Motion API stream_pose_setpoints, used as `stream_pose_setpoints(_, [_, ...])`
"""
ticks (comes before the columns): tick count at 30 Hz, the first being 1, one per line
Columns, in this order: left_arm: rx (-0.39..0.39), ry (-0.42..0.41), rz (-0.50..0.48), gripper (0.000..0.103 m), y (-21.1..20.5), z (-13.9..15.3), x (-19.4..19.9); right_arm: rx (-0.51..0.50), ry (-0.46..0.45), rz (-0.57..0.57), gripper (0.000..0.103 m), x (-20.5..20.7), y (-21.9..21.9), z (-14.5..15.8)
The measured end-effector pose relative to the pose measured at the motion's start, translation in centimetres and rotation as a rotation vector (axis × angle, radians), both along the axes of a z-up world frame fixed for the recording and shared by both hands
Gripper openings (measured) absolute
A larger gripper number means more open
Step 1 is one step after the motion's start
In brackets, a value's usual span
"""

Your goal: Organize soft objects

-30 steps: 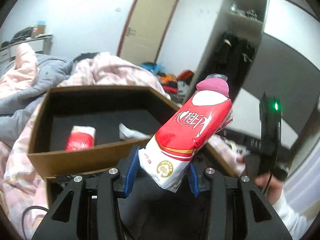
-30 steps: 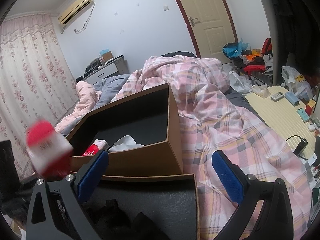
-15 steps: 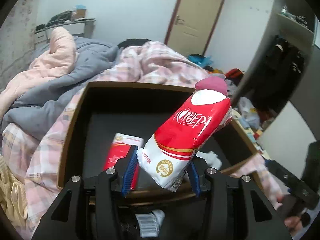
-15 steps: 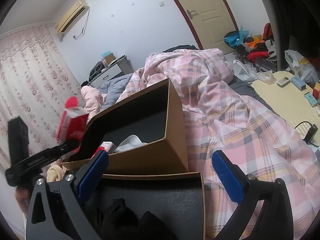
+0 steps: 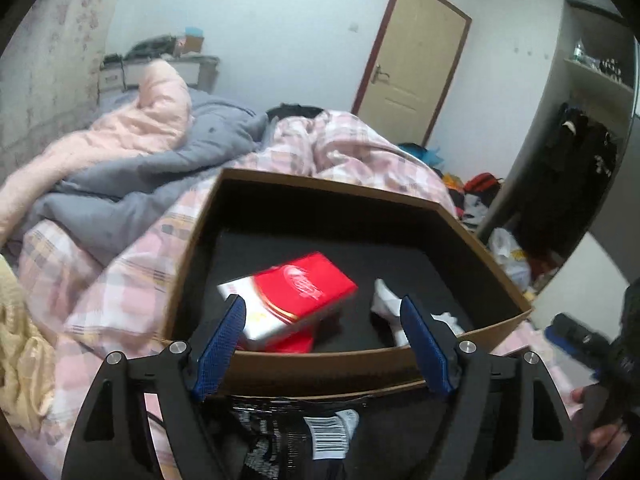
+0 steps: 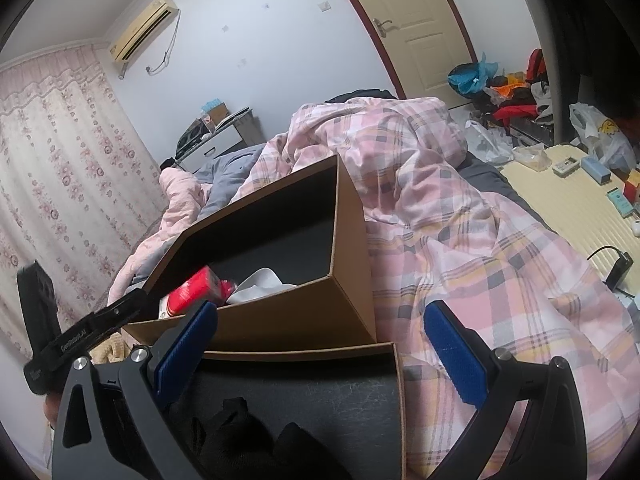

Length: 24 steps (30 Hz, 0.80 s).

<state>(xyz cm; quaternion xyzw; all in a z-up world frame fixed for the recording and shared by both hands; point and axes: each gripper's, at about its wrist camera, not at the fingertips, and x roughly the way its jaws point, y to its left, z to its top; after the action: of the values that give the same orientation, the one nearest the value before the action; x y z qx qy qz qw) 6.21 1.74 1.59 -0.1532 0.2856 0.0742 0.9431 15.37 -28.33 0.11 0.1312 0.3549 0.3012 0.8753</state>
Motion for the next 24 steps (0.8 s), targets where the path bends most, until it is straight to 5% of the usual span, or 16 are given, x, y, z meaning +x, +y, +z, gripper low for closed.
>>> stream_pose_setpoints(8, [0.103, -0.023, 0.030, 0.077, -1.0, 0.2, -0.8, 0.008, 0.020, -0.011, 0.103, 0.3, -0.3, -0.2])
stream_pose_setpoints(18, [-0.056, -0.070, 0.041, 0.078, 1.3, 0.2, -1.6, -0.033, -0.002, -0.024, 0.103, 0.1, 0.0, -0.1])
stream_pose_setpoints(24, [-0.044, -0.082, 0.039, 0.078, 1.0, 0.4, -1.7, -0.113, -0.051, -0.017, 0.103, -0.5, 1.0, 0.2])
